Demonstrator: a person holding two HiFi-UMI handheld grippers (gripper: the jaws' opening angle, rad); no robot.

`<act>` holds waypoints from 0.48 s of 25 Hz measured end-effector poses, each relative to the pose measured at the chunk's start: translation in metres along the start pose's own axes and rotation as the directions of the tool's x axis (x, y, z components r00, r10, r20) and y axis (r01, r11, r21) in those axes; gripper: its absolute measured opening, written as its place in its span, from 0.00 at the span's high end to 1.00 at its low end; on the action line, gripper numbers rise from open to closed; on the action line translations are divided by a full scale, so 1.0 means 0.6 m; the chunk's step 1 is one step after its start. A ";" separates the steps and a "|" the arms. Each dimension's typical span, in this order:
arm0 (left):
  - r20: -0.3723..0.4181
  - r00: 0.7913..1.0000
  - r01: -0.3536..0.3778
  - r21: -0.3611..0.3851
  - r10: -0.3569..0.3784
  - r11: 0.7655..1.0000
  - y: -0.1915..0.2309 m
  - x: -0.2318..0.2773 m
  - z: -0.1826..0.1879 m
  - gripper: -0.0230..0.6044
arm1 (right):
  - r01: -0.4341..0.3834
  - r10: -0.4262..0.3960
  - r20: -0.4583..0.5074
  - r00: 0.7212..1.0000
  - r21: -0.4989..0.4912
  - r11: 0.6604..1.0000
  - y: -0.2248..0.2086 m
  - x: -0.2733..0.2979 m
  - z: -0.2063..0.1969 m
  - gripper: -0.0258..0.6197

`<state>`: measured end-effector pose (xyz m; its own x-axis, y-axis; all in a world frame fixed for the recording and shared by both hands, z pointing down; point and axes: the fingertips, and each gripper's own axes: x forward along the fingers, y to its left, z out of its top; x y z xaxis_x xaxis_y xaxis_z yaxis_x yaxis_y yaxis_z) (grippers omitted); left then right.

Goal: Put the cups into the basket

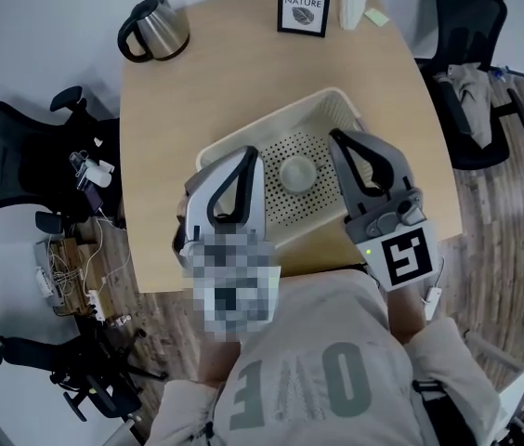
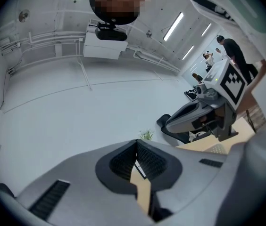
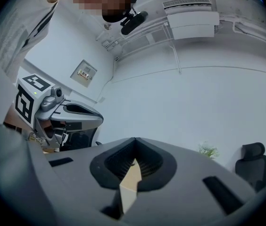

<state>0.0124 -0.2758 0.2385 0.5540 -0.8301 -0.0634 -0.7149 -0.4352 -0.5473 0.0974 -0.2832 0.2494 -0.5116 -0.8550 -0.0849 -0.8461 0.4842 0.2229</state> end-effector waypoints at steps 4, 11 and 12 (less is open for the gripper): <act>-0.007 1.000 -0.007 -0.003 0.007 1.000 0.005 -0.001 -0.006 0.95 | -0.018 0.018 0.003 1.000 0.002 1.000 0.006 0.006 -0.002 0.96; 0.001 1.000 -0.001 -0.013 0.001 1.000 0.000 0.005 -0.004 0.95 | -0.033 0.033 -0.014 0.999 -0.022 0.999 0.014 0.008 -0.011 0.96; 0.002 1.000 0.000 -0.015 0.000 1.000 -0.001 0.006 -0.004 0.95 | -0.035 0.035 -0.017 0.999 -0.025 0.999 0.015 0.008 -0.012 0.96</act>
